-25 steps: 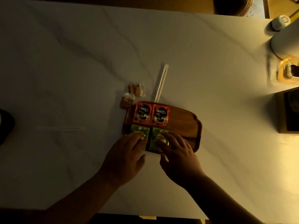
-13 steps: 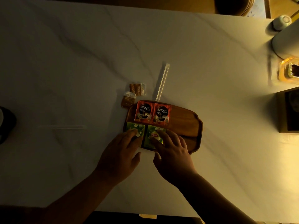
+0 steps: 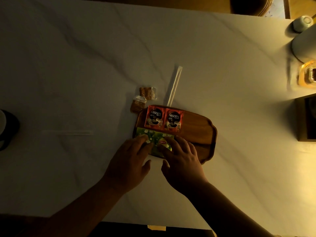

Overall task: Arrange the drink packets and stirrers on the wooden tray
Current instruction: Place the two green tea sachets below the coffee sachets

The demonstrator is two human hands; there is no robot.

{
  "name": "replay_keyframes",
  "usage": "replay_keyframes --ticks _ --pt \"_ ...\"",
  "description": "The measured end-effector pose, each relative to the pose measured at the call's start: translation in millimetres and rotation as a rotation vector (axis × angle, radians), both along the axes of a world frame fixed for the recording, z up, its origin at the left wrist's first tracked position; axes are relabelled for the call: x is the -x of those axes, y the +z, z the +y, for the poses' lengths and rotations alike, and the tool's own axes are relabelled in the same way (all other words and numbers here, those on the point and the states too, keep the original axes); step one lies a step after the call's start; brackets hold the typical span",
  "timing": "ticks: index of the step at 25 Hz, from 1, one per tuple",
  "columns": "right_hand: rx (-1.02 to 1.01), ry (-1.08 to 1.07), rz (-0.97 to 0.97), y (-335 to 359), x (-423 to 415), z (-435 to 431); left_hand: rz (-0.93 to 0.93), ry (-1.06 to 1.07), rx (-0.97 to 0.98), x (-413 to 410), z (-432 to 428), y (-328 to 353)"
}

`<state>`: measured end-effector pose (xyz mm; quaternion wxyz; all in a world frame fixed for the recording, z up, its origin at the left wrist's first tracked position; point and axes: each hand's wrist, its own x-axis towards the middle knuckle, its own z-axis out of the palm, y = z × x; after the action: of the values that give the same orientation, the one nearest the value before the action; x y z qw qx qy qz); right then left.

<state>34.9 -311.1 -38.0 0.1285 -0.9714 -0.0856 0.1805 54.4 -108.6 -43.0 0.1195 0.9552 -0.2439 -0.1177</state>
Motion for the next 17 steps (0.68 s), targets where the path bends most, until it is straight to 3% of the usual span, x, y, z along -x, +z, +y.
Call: replay_keyframes --ticks 9,17 --pt "-0.110 -0.099 -0.121 10 -20 -8 -0.067 0.021 0.055 -26 -8 16" --pt "-0.060 -0.060 -0.013 2 -51 -25 0.096 -0.066 0.057 -73 -22 17"
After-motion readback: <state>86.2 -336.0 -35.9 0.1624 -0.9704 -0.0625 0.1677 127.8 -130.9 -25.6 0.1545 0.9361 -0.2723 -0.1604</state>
